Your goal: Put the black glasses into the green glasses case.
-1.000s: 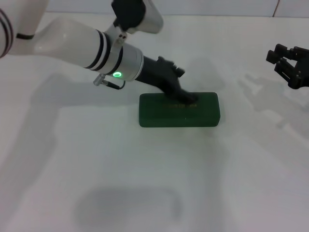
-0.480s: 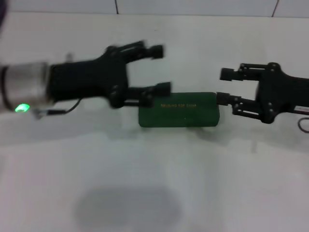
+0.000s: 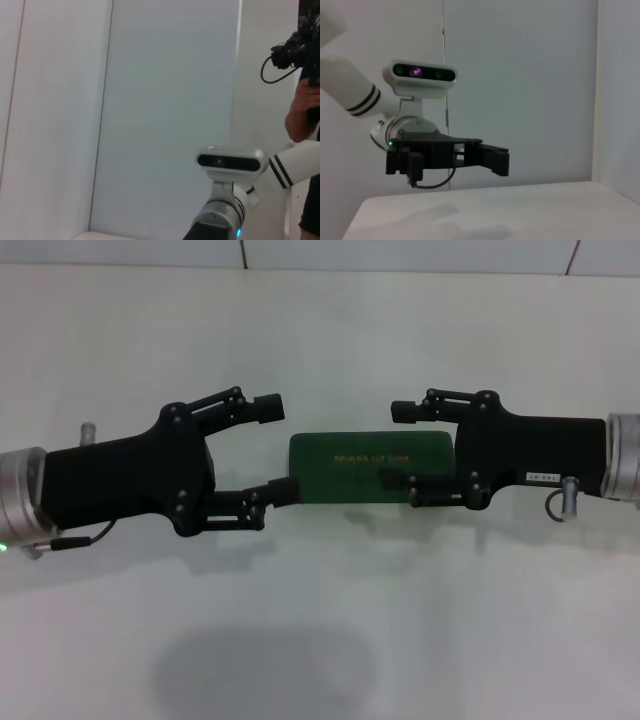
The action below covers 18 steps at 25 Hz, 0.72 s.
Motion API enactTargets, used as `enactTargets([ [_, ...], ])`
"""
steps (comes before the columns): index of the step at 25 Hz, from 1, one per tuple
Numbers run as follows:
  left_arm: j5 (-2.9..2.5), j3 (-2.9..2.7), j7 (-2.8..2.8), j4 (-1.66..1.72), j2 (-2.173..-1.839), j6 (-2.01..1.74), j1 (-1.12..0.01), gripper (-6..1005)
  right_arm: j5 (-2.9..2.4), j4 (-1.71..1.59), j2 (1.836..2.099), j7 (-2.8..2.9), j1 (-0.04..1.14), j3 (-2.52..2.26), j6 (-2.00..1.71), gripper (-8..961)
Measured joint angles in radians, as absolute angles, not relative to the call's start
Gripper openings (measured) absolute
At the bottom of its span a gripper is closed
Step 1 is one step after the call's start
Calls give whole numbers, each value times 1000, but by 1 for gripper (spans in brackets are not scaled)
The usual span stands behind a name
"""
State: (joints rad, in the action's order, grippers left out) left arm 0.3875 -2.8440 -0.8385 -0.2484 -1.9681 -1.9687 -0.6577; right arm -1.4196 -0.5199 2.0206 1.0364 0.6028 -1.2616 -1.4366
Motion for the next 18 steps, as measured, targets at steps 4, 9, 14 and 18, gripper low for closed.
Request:
enactTargets([
  [4,375,-2844,-837,-254,-1966,-1970,-654,894,-1412,-512,2024,1017,609,-1262,-1434,747],
  [9,373,-2844,-835,-283,-1970,-1971,-656,894,-1411,-510,2026,1014,611,-1262,-1422,747],
  [14,373,-2844,-821,-286,-1973,-1972,-660,894,-1411,-505,2026,1016,620,-1270,-1387,747],
  [18,374,-2844,-825,-287,-1973,-1973,-663,894,-1411,-505,2026,1016,622,-1271,-1386,747],
])
